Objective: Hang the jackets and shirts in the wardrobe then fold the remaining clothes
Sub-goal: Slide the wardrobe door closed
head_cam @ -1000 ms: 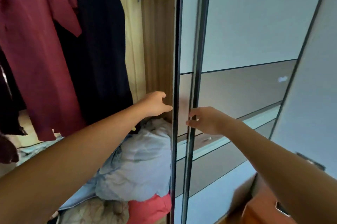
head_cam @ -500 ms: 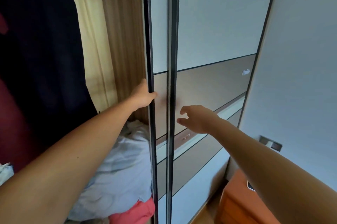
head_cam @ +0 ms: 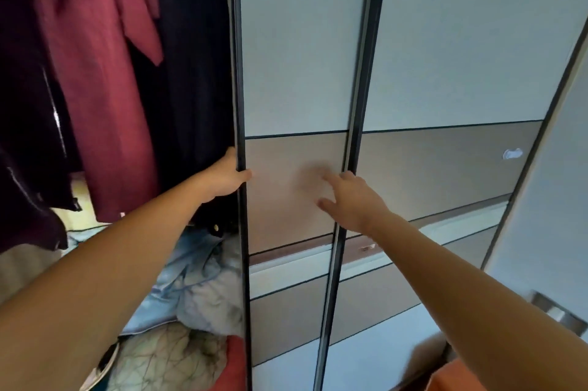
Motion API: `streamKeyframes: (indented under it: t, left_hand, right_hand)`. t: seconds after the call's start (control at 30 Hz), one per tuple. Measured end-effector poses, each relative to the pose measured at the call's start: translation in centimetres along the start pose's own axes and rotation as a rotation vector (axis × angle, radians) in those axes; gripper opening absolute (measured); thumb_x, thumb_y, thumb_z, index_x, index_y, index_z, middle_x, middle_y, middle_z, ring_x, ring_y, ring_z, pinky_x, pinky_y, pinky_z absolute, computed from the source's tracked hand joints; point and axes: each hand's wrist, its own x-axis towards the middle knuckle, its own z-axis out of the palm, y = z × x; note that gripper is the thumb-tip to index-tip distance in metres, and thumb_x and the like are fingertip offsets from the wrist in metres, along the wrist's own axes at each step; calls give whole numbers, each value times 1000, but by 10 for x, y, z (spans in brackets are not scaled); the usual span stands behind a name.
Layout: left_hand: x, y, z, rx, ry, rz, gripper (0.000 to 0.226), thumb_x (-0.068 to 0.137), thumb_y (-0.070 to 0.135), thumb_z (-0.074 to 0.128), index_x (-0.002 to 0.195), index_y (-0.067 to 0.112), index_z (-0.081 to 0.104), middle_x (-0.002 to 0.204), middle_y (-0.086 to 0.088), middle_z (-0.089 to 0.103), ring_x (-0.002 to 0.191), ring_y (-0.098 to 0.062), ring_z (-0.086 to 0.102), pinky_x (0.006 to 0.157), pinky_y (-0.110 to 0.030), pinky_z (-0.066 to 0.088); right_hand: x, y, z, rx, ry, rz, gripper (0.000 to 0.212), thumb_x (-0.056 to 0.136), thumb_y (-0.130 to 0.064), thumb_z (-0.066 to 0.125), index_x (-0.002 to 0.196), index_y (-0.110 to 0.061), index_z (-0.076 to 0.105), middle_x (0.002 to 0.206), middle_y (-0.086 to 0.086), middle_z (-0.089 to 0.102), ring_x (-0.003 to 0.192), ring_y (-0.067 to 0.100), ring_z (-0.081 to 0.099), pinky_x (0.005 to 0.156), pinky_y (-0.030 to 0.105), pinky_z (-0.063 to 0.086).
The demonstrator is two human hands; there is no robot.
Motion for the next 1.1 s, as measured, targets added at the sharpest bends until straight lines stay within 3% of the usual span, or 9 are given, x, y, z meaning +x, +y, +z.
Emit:
streamKeyframes:
  t: [0.13,0.33,0.57,0.67,0.77,0.83,0.9,1.0,1.1]
  left_hand:
    - [-40,-36,-48,28,76,-84,66,100,22,60,154,16,23,140,0,51,127,-19,51,112,-36,41]
    - [-94,-86,-121,69,206,-196,67,100,26,61,154,11,25,145,-1,47,132,-19,44,107,-25,31]
    - [-151,-132,-197,58,253,-273,64,100,22,61,155,17,28,146,-1,50,135,-21,48,115,-35,36]
    - [-179,-140,-211,283,533,-291,74,95,26,68,153,9,25,147,-15,40,132,-31,46,110,-39,40]
    - [-203,-134,-216,618,846,14,105,86,25,78,160,13,5,160,-19,15,149,-33,19,122,-44,26]
    - [-205,-133,-231,998,789,171,112,82,33,82,161,13,5,164,-23,7,154,-37,7,124,-48,22]
    - [-201,-132,-249,1186,638,175,119,78,44,82,162,18,2,165,-24,-3,154,-40,-2,123,-54,20]
    - [-206,-141,-254,1133,631,18,115,81,59,72,159,35,-8,164,-17,-22,152,-40,-19,120,-66,9]
    - [-224,-168,-246,653,850,-130,103,86,67,61,157,43,-10,166,-9,-19,154,-34,-14,119,-65,9]
  right_hand:
    - [19,-41,0,14,170,-137,73,96,-54,54,156,-26,24,160,13,23,144,36,26,109,56,40]
    - [59,-111,-5,-138,290,-285,105,89,-66,58,156,-41,-18,164,8,-29,151,37,-23,122,63,8]
    - [90,-191,8,-278,331,-282,138,68,-74,74,151,-39,-31,158,10,-41,146,44,-32,110,79,10]
    - [90,-225,20,-319,342,-330,137,69,-77,70,151,-37,-32,157,11,-42,146,44,-32,106,82,13]
    - [86,-257,27,-334,358,-349,136,69,-79,67,153,-35,-30,159,13,-39,146,46,-30,104,83,15]
    - [82,-277,30,-339,353,-353,137,68,-79,67,153,-33,-29,159,15,-39,146,47,-29,104,84,15]
    - [82,-295,34,-349,352,-357,136,70,-79,66,152,-33,-31,158,15,-40,146,47,-30,104,84,15]
    - [80,-317,39,-360,359,-360,136,69,-80,66,153,-33,-31,159,15,-39,146,47,-30,103,85,16]
    - [78,-334,44,-363,355,-354,137,68,-80,67,153,-33,-30,159,15,-38,146,47,-29,102,85,16]
